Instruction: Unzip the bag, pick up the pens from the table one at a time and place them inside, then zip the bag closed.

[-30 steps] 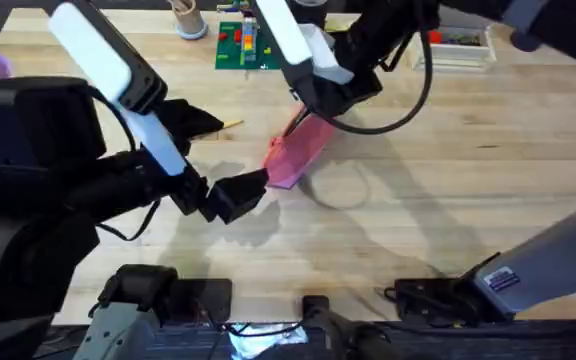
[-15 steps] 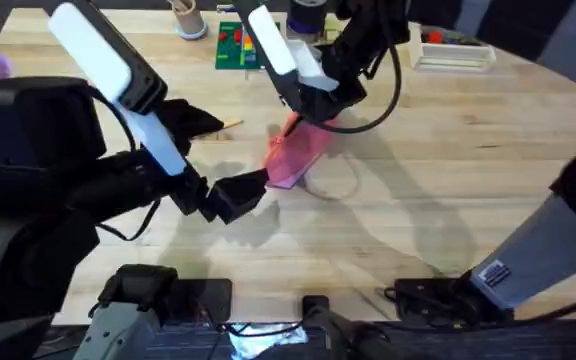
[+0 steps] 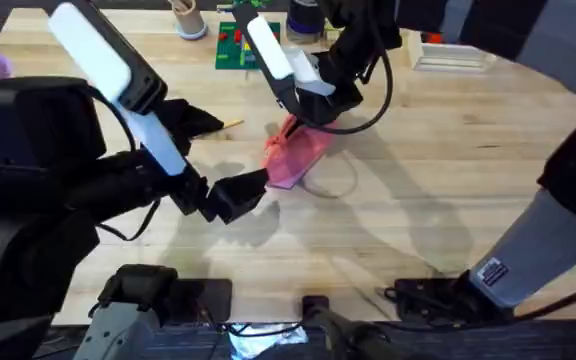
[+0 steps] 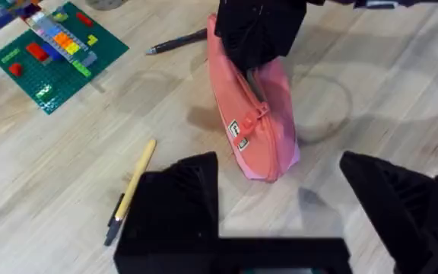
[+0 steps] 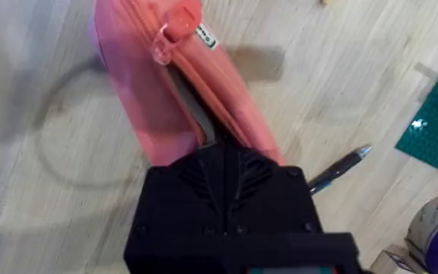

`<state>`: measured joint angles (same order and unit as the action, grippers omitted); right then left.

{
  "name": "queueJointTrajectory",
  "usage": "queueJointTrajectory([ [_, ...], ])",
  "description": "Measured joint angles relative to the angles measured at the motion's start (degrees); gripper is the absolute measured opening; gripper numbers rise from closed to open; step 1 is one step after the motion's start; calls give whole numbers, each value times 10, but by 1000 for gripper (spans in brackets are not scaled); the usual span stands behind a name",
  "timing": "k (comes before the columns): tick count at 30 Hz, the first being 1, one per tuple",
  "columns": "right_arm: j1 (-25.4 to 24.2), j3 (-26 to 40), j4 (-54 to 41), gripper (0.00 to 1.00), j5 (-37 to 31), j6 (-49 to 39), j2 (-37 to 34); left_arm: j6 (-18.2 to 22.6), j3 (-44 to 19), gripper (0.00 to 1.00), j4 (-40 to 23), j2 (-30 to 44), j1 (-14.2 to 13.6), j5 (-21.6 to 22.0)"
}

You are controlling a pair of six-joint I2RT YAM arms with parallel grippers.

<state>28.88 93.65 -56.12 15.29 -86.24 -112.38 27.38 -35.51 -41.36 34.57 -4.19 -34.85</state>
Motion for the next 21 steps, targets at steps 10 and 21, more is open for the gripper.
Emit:
queueJointTrajectory([
  [10, 4, 0, 0, 523, -1, -5, 0, 0, 0, 993, 0, 0, 0, 0],
  [21, 17, 0, 2, 995, -22, -12, 0, 0, 0, 993, 0, 0, 0, 0],
])
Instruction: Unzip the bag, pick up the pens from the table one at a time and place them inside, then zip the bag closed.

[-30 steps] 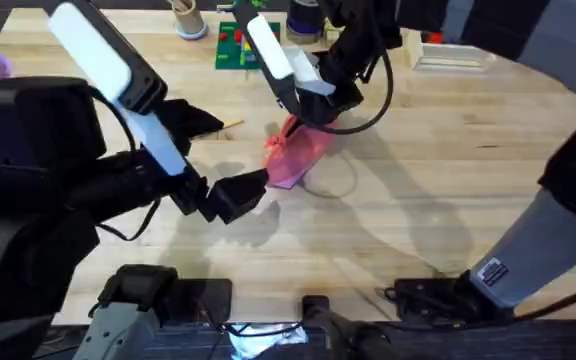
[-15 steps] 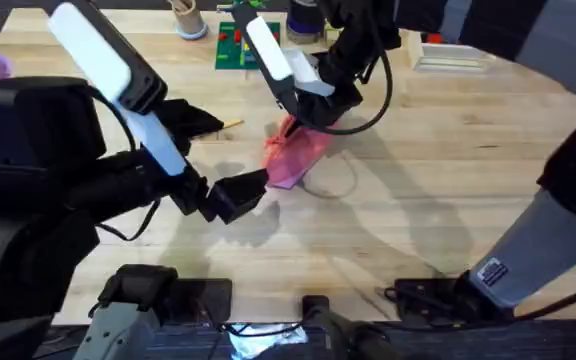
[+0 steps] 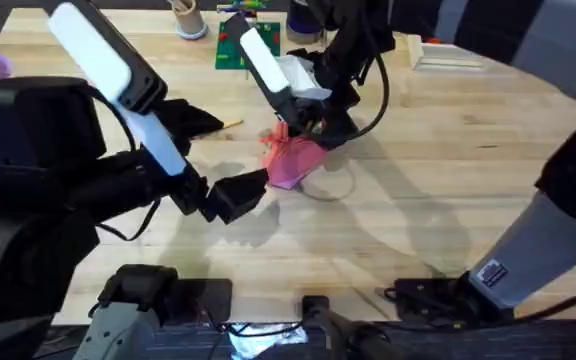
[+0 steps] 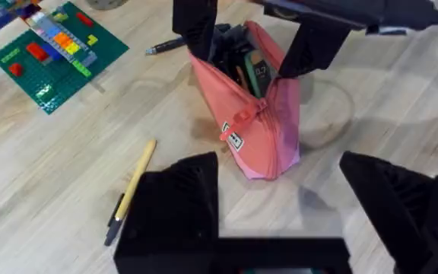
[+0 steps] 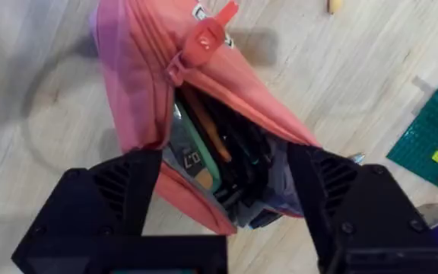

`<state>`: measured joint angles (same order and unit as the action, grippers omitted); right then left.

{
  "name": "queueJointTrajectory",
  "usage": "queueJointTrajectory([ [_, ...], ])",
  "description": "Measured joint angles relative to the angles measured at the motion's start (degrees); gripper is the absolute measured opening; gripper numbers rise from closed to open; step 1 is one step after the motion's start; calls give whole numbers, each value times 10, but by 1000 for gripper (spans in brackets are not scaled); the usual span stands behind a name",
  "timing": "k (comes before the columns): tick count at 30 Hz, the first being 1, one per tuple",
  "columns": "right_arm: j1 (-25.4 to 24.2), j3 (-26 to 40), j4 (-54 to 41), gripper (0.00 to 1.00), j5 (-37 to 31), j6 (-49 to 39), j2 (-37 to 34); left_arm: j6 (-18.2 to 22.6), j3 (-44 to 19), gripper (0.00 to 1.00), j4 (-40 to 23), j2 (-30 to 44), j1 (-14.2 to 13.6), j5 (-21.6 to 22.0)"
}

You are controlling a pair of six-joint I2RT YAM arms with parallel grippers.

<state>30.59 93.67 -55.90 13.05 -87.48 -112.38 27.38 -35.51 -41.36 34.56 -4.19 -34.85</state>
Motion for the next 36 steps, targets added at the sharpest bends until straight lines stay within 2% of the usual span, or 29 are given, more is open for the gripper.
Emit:
queueJointTrajectory([
  [11, 0, 1, -9, 995, 0, 13, 0, 0, 0, 993, 0, 0, 0, 0],
  [17, -9, 1, -36, 996, 21, 40, 20, 0, 0, 993, 0, 0, 0, 0],
  [26, -61, 1, -26, 996, 47, 172, 131, 0, 0, 993, 0, 0, 0, 0],
  [32, -111, 1, 48, 996, 48, 295, 134, 0, 0, 993, 0, 0, 0, 0],
  [36, -121, 1, 92, 996, 48, 344, 132, 0, 0, 993, 0, 0, 0, 0],
])
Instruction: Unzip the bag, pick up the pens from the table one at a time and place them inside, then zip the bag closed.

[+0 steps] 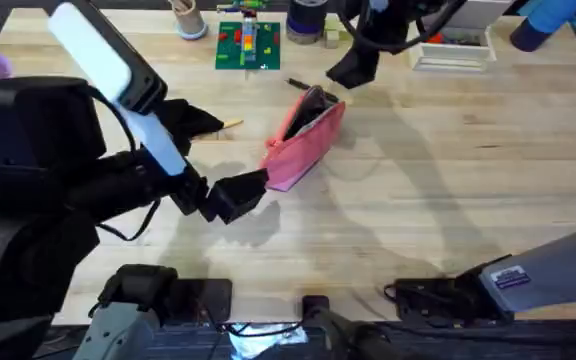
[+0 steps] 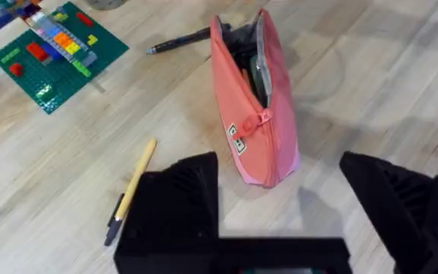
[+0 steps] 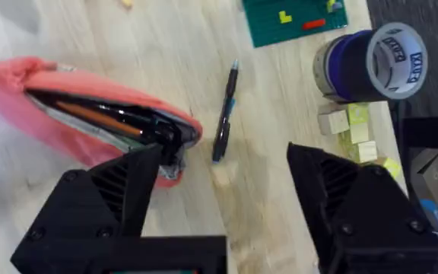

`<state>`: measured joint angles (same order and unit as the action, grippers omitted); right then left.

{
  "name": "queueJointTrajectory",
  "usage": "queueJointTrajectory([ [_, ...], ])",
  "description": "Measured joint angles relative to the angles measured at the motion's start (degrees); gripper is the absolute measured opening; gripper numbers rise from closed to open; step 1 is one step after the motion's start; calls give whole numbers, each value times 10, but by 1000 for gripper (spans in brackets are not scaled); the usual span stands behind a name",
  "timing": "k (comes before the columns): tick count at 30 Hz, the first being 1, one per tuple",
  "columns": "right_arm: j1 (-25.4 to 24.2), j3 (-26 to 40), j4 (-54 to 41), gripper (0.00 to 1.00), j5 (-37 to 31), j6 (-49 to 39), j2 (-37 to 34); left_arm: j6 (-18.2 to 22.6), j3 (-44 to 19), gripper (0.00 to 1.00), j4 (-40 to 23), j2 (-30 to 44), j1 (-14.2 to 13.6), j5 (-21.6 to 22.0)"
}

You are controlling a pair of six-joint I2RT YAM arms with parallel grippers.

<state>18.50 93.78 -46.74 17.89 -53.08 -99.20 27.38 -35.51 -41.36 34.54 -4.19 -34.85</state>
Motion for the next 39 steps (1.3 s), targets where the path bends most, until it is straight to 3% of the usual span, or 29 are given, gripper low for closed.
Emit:
queueJointTrajectory([
  [8, 7, 0, -6, 996, 2, 28, 0, 0, 0, 994, 0, 0, 0, 0],
  [17, -2, 0, 58, 995, 2, 43, -5, 0, 0, 993, 0, 0, 0, 0],
  [28, -30, 0, 91, 995, 2, 117, -86, 0, 0, 993, 0, 0, 0, 0],
  [39, -34, 0, 142, 996, 2, 252, -136, 0, 0, 993, 0, 0, 0, 0],
])
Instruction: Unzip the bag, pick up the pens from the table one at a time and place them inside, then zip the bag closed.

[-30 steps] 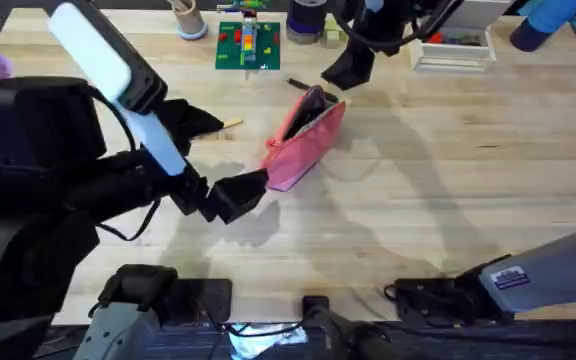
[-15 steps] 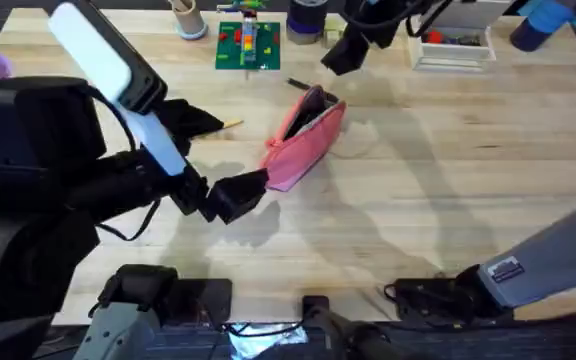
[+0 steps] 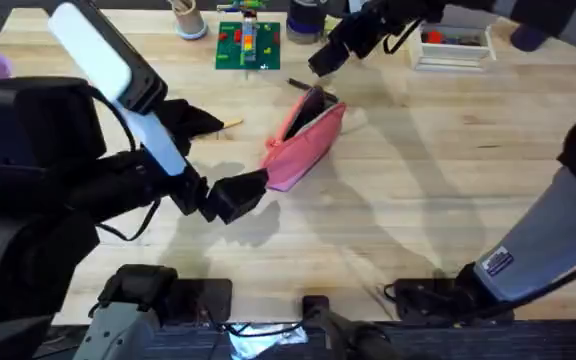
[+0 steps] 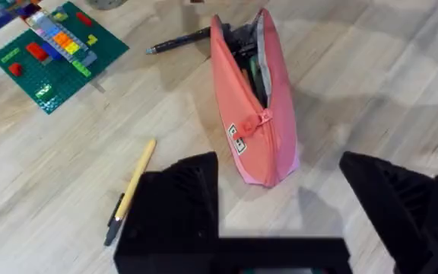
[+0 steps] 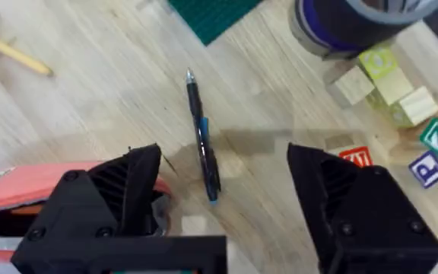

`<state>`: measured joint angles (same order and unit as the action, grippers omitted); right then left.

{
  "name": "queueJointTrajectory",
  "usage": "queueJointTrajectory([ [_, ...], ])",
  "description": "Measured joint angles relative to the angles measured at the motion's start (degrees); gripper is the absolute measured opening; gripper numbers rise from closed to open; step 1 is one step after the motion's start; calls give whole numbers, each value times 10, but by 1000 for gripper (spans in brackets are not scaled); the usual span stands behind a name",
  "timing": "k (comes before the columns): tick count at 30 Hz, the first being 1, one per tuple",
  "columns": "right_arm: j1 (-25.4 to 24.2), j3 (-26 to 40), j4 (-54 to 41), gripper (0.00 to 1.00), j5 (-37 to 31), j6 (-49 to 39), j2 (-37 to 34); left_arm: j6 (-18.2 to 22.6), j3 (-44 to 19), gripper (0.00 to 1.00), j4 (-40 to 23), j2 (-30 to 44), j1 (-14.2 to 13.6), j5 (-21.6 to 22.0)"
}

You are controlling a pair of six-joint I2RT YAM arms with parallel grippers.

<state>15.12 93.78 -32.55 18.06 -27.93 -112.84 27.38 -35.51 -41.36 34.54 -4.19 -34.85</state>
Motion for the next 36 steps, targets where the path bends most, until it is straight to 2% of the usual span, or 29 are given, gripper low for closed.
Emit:
queueJointTrajectory([
  [12, -8, 0, 13, 996, -14, 65, -38, 0, 0, 993, 0, 0, 0, 0],
  [24, -5, 0, 46, 995, -27, 74, -78, 0, 0, 993, 0, 0, 0, 0],
  [36, 39, 0, 71, 996, -49, 74, -101, 0, 0, 993, 0, 0, 0, 0],
])
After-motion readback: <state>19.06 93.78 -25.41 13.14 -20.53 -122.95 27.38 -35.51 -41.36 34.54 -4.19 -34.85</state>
